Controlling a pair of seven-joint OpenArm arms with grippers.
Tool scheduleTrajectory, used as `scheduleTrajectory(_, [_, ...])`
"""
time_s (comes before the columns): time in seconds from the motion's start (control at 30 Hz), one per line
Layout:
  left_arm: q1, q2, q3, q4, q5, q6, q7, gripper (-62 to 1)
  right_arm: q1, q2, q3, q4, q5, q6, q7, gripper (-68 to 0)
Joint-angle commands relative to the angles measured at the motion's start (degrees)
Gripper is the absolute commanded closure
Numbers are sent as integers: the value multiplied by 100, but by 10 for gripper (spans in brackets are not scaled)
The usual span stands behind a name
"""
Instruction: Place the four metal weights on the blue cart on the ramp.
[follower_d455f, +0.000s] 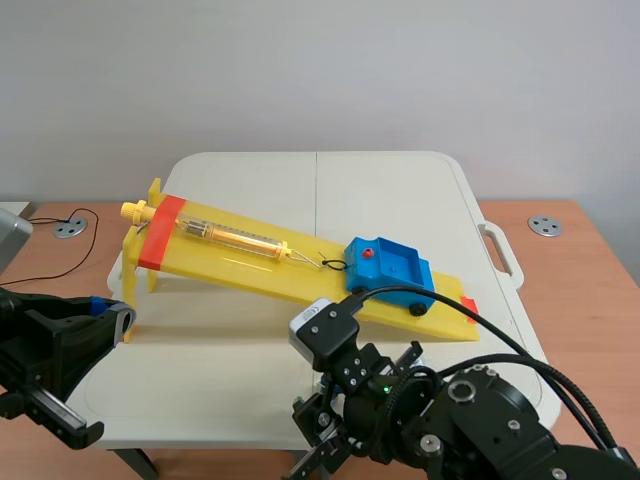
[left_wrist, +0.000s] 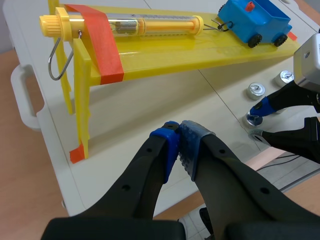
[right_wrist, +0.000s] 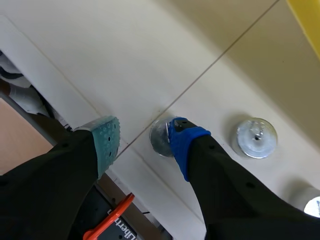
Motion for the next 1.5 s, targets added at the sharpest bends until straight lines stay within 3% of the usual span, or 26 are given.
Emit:
scheduleTrajectory(0.0, [-46,59,-68,389,-426,-247,-608,-29,503,-173,-118,216,83,-153,647,-239])
scheduleTrajectory(0.07, [-46,59,-68,389,-426,-247,-608,-29,527,-173,-120,140,83,-221,621,-239])
scheduleTrajectory(0.3, [-46,57,-68,389,-426,-247,-608,-29,542,-173,-120,-44,83,-411,490,-142])
scheduleTrajectory(0.47, [-46,57,-68,389,-426,-247,-608,-29,542,-168,-118,-46,37,-431,385,-17])
scheduleTrajectory(0.63, [-46,57,-68,389,-426,-247,-608,-29,531,-136,-118,31,37,-424,382,-6])
scheduleTrajectory(1.0, [-46,57,-68,389,-426,-247,-608,-29,-271,699,-111,1853,72,-433,162,-6])
scheduleTrajectory(1.2, [-46,55,-68,389,-426,-247,-608,-29,-903,892,350,2680,608,-428,33,-6])
scheduleTrajectory(1.47, [-46,42,-68,389,-426,-247,-608,-29,-1486,890,1488,3729,1967,-361,-160,-6])
